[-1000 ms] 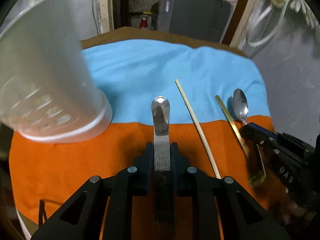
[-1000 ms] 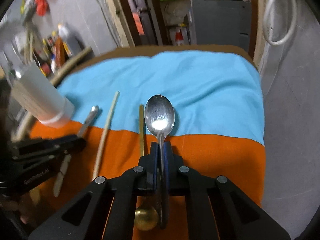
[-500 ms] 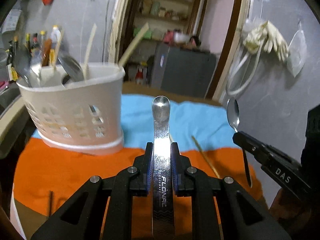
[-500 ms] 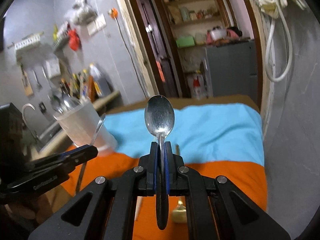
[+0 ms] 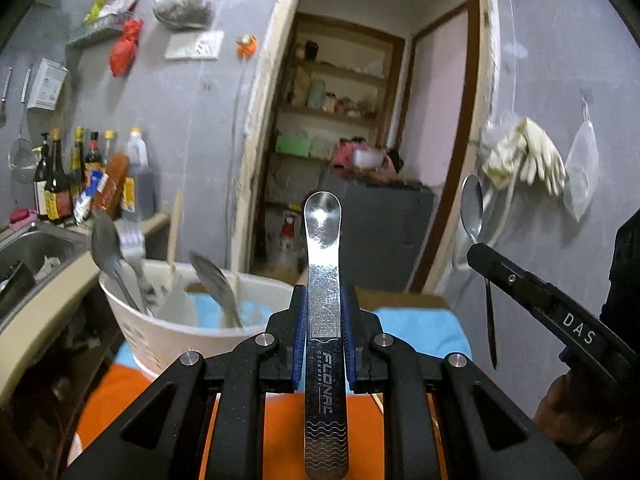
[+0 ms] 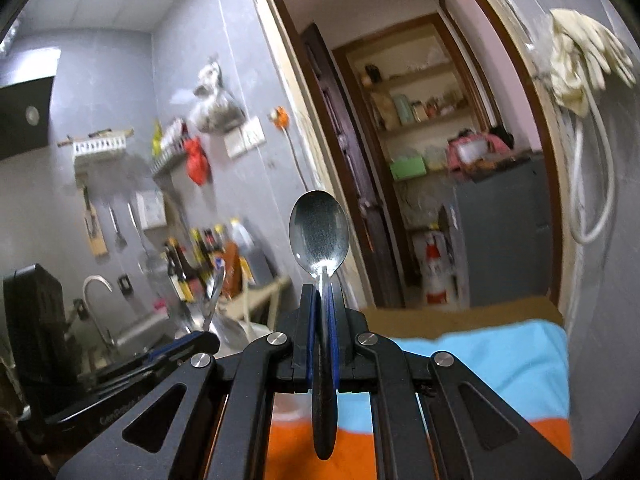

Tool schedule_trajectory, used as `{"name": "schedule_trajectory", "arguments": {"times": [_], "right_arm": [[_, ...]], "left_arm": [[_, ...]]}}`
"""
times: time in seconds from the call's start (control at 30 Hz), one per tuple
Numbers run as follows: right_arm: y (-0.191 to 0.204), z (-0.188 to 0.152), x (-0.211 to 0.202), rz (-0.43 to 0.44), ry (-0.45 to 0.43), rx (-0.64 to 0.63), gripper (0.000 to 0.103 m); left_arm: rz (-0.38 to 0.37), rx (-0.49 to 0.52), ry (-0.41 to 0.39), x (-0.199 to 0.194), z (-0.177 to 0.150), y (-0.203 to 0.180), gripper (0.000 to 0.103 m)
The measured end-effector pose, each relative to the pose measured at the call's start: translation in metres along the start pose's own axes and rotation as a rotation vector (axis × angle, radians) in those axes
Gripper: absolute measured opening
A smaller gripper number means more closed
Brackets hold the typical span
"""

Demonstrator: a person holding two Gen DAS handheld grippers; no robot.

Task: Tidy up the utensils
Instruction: 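Lift the knife and spoon with both tools up over the white caddy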

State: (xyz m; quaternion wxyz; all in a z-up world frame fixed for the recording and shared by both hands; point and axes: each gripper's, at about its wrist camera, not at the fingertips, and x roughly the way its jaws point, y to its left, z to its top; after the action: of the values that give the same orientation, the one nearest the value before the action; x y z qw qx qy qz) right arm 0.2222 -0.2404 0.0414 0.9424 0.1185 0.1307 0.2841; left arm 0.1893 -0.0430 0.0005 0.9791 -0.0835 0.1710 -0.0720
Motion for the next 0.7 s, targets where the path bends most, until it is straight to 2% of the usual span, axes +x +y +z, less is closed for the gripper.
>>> {"name": "schedule_trajectory", "arguments": {"times": [0.23, 0.37, 0.53, 0.7], "right_arm": [[0.027, 0.018, 0.029, 0.121, -0.087, 0.021, 0.004], [0.043, 0.022, 0.05, 0.179, -0.135, 0.051, 0.004], [0.053, 0.02, 0.076, 0.201, -0.171, 0.097, 0.004], [0.052, 0.011, 0.095, 0.196, -0.189, 0.141, 0.004]], "left_arm": [[0.02, -0.055, -0.105, -0.013, 0.037, 0.062, 0.013], [0.01, -0.154, -0.173, -0.016, 0.052, 0.117, 0.013], [0.013, -0.251, -0.212, -0.007, 0.066, 0.169, 0.013], [0.003, -0.291, -0.225, 0.0, 0.064, 0.191, 0.013]]}}
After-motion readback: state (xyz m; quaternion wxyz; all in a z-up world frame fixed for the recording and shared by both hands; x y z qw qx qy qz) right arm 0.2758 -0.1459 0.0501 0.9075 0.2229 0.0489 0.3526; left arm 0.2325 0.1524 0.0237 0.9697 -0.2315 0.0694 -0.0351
